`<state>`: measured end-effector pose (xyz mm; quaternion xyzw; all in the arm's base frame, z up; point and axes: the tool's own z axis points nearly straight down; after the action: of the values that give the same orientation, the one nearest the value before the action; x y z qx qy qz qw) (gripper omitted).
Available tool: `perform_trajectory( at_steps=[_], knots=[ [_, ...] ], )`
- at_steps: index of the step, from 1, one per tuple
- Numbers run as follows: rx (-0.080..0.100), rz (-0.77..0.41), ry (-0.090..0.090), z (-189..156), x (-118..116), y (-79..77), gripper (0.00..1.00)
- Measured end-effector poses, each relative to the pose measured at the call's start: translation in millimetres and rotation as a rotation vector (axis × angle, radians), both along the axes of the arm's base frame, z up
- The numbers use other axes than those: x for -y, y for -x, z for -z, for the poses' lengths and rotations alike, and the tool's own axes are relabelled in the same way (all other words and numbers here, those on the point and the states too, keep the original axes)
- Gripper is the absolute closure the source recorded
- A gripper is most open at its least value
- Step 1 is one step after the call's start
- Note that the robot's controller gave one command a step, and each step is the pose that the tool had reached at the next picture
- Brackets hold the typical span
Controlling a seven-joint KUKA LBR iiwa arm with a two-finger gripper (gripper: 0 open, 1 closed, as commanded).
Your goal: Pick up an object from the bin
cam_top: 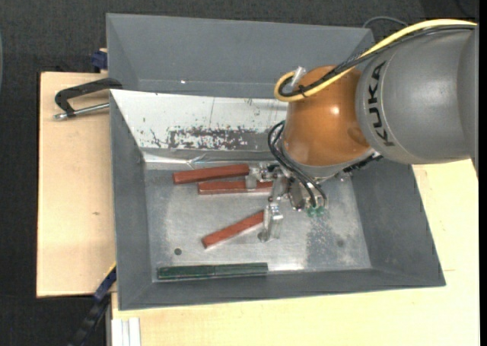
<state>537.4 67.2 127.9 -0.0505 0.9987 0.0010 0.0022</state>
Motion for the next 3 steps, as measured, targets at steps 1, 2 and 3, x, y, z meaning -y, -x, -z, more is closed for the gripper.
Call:
perform_trajectory(
  at_steps=[1, 2, 3],
  knots=[
    [-0.009, 0.063, 0.005, 31.8, 4.3, 5.2, 0.00],
    [0.000, 0.029, 0.001, 57.0, 49.5, -14.2, 1.00],
    [0.000, 0.029, 0.000, 57.0, 49.5, -14.1, 0.00]
  ],
)
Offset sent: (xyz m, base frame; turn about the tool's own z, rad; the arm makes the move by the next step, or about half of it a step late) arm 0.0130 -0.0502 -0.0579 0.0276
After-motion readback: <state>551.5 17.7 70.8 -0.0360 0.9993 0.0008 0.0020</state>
